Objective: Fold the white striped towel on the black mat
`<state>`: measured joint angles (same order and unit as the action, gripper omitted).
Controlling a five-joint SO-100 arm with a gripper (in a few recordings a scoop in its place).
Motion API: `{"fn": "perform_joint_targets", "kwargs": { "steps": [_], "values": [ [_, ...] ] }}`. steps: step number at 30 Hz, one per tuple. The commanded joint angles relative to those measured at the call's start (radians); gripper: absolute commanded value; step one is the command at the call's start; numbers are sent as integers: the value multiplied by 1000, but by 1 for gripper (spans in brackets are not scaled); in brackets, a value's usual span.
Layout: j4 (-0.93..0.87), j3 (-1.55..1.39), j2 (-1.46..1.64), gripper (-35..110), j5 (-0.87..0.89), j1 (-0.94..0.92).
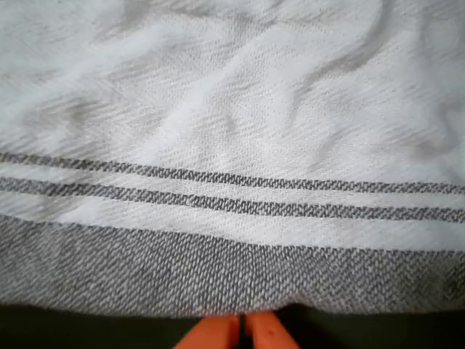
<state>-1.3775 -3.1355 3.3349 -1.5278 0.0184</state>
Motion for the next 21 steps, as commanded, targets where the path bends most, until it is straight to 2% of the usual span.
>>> {"fn": "perform_joint_targets", "kwargs": {
  "steps": [1, 21],
  "values": [
    [-12, -21, 25, 0, -52, 6],
    [-12, -21, 21, 0, -63, 11]
  ]
}}
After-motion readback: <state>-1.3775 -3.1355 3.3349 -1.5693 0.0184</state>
